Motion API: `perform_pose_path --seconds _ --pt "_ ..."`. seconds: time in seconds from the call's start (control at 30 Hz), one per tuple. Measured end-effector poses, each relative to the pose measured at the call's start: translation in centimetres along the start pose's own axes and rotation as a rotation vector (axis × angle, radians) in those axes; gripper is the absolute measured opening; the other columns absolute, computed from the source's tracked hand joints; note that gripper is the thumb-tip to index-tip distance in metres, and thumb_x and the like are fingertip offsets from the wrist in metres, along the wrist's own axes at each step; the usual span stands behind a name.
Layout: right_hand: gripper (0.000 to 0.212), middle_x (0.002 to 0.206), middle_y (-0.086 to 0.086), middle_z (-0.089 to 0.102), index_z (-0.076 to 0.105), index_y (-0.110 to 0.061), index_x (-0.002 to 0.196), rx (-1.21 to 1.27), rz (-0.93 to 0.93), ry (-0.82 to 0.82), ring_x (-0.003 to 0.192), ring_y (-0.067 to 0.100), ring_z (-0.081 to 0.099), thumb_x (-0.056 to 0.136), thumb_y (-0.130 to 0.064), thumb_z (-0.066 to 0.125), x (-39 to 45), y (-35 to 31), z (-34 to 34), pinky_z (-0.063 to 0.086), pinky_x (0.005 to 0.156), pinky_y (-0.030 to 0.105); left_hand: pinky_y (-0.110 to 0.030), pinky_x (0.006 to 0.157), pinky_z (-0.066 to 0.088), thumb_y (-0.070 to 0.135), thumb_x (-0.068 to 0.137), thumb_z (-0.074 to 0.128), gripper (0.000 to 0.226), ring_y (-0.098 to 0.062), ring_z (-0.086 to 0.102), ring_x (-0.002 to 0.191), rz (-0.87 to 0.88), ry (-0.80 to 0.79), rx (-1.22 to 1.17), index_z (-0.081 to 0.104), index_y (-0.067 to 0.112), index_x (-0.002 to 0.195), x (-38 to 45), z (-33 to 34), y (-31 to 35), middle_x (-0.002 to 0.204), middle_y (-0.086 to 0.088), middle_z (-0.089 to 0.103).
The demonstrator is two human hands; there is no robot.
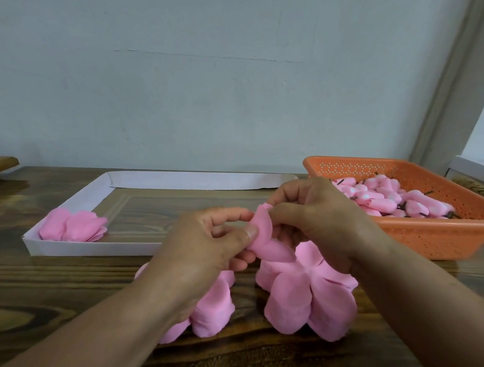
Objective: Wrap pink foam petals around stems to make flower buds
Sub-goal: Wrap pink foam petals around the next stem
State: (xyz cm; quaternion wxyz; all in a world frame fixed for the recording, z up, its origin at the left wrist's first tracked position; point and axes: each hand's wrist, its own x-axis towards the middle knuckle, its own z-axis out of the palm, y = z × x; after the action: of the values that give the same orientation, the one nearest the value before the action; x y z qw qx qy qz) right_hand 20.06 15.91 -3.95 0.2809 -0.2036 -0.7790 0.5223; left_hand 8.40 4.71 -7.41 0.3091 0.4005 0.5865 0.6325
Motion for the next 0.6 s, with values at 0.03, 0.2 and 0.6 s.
perform_pose_path --seconds 0.03,0.2,0.6 --pt "0.018 0.048 0.004 0.058 0.062 -0.002 0.066 -0.007 -0.005 -0.018 0.042 0.014 0.050 0.083 0.002 0.060 -0.07 -0.12 -0.05 0.043 0.042 0.023 -0.016 0.052 0.050 0.010 0.081 0.067 0.019 -0.009 0.065 0.056 -0.007 -0.004 -0.001 0.070 0.026 0.091 0.04 -0.05 -0.07 0.070 -0.005 0.073" --pt "0.012 0.061 0.019 0.065 0.064 0.003 0.076 -0.061 -0.022 -0.094 0.052 0.021 0.058 0.076 -0.005 0.073 -0.38 -0.60 -0.37 0.048 0.047 0.026 -0.018 0.056 0.051 0.037 0.062 0.071 0.037 -0.010 0.065 0.062 -0.026 -0.048 0.022 0.074 0.024 0.097 0.31 -0.45 -0.16 0.079 -0.007 0.075" --pt "0.018 0.046 0.004 0.056 0.059 0.001 0.067 -0.095 -0.044 -0.039 0.040 0.016 0.048 0.083 -0.003 0.065 -0.42 -0.22 0.25 0.042 0.041 0.025 -0.027 0.067 0.051 0.044 0.051 0.074 0.048 -0.015 0.063 0.068 -0.054 -0.189 0.010 0.077 0.025 0.096 0.19 -0.60 -0.12 0.087 -0.012 0.074"
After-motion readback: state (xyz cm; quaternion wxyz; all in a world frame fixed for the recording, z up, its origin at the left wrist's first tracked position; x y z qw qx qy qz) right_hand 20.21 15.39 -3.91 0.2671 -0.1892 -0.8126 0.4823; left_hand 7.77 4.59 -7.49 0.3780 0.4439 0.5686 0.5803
